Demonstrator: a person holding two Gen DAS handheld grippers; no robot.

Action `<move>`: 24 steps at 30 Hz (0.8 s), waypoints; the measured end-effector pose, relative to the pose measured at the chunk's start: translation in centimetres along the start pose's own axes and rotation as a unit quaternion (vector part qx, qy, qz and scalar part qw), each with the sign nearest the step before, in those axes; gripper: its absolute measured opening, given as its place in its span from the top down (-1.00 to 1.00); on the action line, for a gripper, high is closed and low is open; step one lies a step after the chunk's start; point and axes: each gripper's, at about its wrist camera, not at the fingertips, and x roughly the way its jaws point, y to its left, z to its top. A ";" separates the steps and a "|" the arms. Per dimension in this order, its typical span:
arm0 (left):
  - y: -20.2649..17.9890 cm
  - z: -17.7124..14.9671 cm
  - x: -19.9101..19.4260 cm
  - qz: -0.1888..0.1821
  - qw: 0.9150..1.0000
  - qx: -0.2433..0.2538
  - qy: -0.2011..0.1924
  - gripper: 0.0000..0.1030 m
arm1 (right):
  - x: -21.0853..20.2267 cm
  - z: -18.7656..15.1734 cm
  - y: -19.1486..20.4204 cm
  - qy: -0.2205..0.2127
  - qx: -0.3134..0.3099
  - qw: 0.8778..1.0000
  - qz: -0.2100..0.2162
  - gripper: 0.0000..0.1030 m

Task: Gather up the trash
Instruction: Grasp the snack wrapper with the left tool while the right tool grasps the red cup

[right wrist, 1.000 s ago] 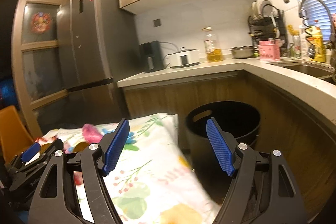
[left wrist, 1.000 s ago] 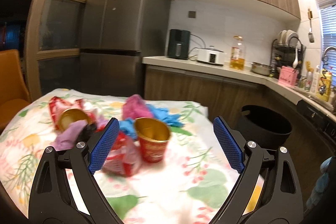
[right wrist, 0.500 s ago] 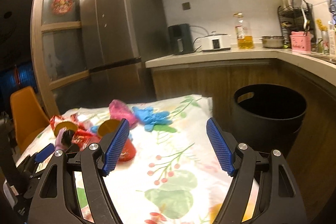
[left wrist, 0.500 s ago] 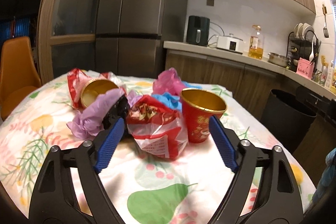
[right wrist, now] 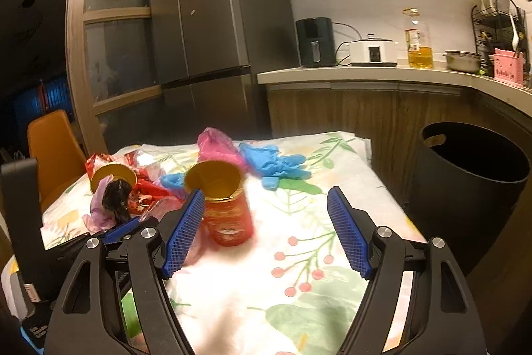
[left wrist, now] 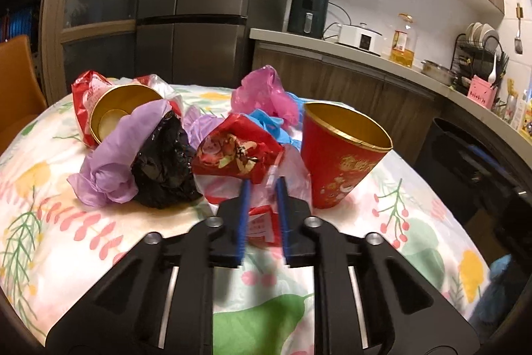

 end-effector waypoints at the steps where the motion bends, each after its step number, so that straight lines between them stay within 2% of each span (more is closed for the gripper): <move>1: 0.1 -0.1 -0.1 -0.002 1.000 0.001 0.000 0.87 | 0.4 0.0 0.2 0.002 -0.003 1.000 0.005 -0.44; 2: 0.2 -0.1 -0.3 -0.004 1.000 0.002 -0.002 0.98 | 0.8 0.0 0.3 0.003 -0.005 1.000 0.009 -0.44; 3: 0.1 -0.2 -0.5 -0.006 1.000 0.003 -0.004 0.98 | 1.2 0.0 0.4 0.005 -0.007 1.000 0.013 -0.44; 7: 0.1 -0.2 -2.1 -0.011 1.000 0.012 -0.021 0.99 | 2.8 0.2 0.8 0.015 -0.008 0.999 0.033 -0.44; 10: 0.6 -0.2 -3.2 -0.010 1.000 0.008 -0.026 0.99 | 3.6 0.3 1.2 0.018 -0.010 0.999 0.043 -0.55; 18: 2.1 -0.1 -4.7 -0.010 0.999 -0.007 -0.029 0.99 | 6.1 0.3 2.6 0.032 -0.021 0.998 0.059 -0.57; 24: 2.7 -0.3 -4.3 -0.008 1.000 -0.016 -0.020 0.99 | 7.6 0.0 3.6 0.044 -0.035 0.997 0.060 -0.56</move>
